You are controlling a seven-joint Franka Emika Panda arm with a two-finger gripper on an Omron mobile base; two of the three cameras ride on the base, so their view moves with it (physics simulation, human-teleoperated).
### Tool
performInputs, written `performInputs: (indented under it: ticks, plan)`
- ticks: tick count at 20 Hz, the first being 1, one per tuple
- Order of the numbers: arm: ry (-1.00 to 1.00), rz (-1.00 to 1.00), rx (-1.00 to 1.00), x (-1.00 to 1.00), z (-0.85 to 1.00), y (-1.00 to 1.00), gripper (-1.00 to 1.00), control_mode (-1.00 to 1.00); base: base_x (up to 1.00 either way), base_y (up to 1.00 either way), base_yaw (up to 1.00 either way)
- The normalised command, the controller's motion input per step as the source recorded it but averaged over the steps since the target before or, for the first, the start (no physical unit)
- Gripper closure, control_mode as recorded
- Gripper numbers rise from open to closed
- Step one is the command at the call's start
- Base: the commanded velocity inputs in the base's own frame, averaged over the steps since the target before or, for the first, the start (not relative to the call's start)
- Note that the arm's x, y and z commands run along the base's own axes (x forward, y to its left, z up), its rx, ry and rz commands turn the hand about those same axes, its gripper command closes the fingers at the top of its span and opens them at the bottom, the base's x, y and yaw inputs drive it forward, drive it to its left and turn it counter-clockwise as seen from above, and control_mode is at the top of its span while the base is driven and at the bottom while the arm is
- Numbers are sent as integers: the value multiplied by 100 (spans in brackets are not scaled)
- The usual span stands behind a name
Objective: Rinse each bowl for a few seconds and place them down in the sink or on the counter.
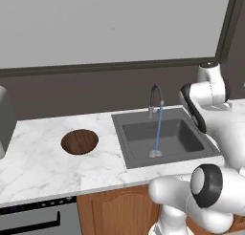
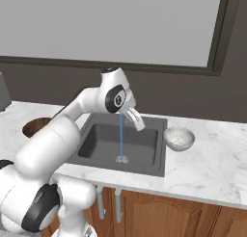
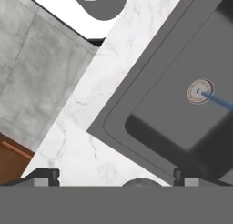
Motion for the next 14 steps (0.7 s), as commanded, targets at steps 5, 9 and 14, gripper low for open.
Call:
performInputs:
  ticks: [5,9,14]
  plan:
    - [14,17,-7,0,35,83,-100,-100,0,0,0]
    - [22,18,-2,1,26,80,-100,-100,0,0,0]
    - [21,17,-1,0,13,71,-100,-100,0,0,0]
